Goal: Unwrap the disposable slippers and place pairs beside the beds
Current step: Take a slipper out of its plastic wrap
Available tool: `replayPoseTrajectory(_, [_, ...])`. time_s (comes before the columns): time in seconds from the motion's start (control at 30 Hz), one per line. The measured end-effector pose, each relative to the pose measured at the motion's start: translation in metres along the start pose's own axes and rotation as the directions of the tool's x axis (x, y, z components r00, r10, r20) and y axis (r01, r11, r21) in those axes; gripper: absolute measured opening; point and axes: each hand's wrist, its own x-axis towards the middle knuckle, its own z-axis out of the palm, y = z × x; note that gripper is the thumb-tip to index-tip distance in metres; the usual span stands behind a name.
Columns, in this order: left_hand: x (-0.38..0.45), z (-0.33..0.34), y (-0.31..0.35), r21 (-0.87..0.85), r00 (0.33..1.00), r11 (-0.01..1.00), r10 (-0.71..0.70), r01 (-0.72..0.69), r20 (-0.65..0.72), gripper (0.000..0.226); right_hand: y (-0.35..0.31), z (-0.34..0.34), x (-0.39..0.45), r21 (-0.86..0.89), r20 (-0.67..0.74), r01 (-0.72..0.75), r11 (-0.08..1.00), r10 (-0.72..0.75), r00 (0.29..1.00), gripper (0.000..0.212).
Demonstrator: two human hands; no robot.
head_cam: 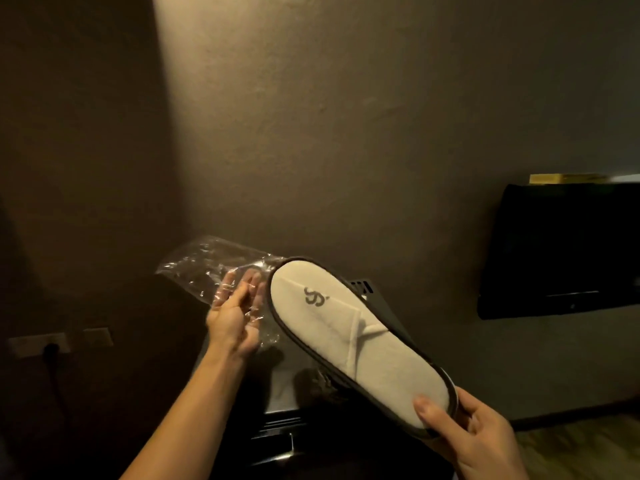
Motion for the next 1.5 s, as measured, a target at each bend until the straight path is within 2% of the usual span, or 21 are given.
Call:
replayPoseTrajectory(0.1, [-0.002,-0.012,-0.005,0.124,0.999,0.991,0.041,-0.04,-0.004,0.054,-0.002,0.001,0.006,0.103,0.046,0.037,0.994,-0.042,0.998,0.034])
replayPoseTrajectory(0.17, [-0.014,-0.017,-0.016,0.203,0.999,0.979,0.006,-0.016,0.048,0.063,-0.003,0.013,0.014,0.2,0.063,0.077,0.977,-0.092,0.994,0.044])
replayPoseTrajectory(0.33, [-0.056,-0.02,-0.042,0.271,0.974,0.962,-0.021,-0.042,0.226,0.077,-0.003,0.076,0.031,0.404,0.138,0.053,0.913,-0.118,0.983,0.043])
replayPoseTrajectory(0.4, [-0.069,-0.019,-0.049,0.276,0.973,0.96,-0.029,-0.037,0.23,0.077,0.003,0.103,0.034,0.427,0.142,0.039,0.903,-0.11,0.984,0.049])
replayPoseTrajectory(0.47, [-0.079,-0.019,-0.044,0.239,0.977,0.968,-0.12,0.077,0.174,0.05,0.009,0.124,0.034,0.442,0.156,0.008,0.897,-0.086,0.984,0.05])
replayPoseTrajectory(0.53, [-0.083,-0.022,-0.031,0.145,0.939,0.957,-0.277,0.251,0.204,0.047,0.018,0.136,0.035,0.454,0.161,-0.025,0.891,-0.054,0.985,0.045])
replayPoseTrajectory(0.57, [-0.084,-0.024,-0.024,0.135,0.918,0.954,-0.295,0.268,0.265,0.049,0.022,0.14,0.035,0.453,0.164,-0.039,0.891,-0.04,0.986,0.04])
replayPoseTrajectory(0.63, [-0.086,-0.023,-0.016,0.162,0.923,0.969,-0.231,0.188,0.309,0.046,0.03,0.149,0.035,0.432,0.181,-0.061,0.9,-0.02,0.983,0.031])
replayPoseTrajectory(0.73, [-0.077,-0.023,-0.018,0.354,0.984,0.934,-0.031,-0.035,0.177,0.053,0.038,0.158,0.025,0.362,0.225,-0.097,0.927,0.014,0.974,0.03])
replayPoseTrajectory(0.83, [-0.07,-0.029,-0.006,0.422,0.988,0.905,-0.002,-0.063,0.152,0.051,0.025,0.147,0.016,0.193,0.351,-0.06,0.979,-0.012,0.936,0.043])
replayPoseTrajectory(0.9, [-0.064,-0.032,0.011,0.429,0.984,0.903,-0.05,-0.029,0.171,0.053,0.007,0.128,0.015,0.01,0.381,0.074,0.997,-0.072,0.922,0.054])
replayPoseTrajectory(0.93, [-0.06,-0.033,0.021,0.447,0.979,0.894,-0.068,-0.027,0.195,0.053,-0.002,0.121,0.017,-0.078,0.346,0.178,0.981,-0.141,0.928,0.052])
replayPoseTrajectory(1.0, [-0.046,-0.036,0.037,0.514,0.977,0.858,-0.106,-0.006,0.187,0.053,-0.015,0.113,0.028,-0.208,0.244,0.405,0.89,-0.354,0.903,0.029])
replayPoseTrajectory(1.03, [-0.038,-0.037,0.043,0.555,0.978,0.831,-0.142,0.034,0.152,0.053,-0.017,0.115,0.034,-0.245,0.229,0.488,0.838,-0.439,0.869,0.017])
replayPoseTrajectory(1.1, [-0.024,-0.043,0.05,0.649,0.971,0.747,-0.233,0.146,0.049,0.05,-0.014,0.129,0.047,-0.314,0.317,0.576,0.755,-0.489,0.813,0.019])
replayPoseTrajectory(1.2, [-0.008,-0.056,0.049,0.798,0.957,0.564,-0.286,0.213,-0.053,0.044,0.009,0.157,0.063,-0.506,0.536,0.631,0.588,-0.359,0.764,0.041])
replayPoseTrajectory(1.3, [-0.002,-0.068,0.047,0.891,0.966,0.416,-0.245,0.181,-0.082,0.032,0.032,0.177,0.073,-0.628,0.622,0.642,0.439,-0.212,0.754,0.057])
replayPoseTrajectory(1.4, [0.0,-0.074,0.046,0.965,0.978,0.242,-0.2,0.099,-0.05,0.022,0.045,0.183,0.079,-0.686,0.618,0.605,0.405,-0.114,0.778,0.058])
replayPoseTrajectory(1.5, [0.001,-0.076,0.042,0.999,0.996,0.044,-0.085,0.008,-0.004,0.023,0.055,0.185,0.083,-0.705,0.619,0.592,0.391,-0.069,0.782,0.058])
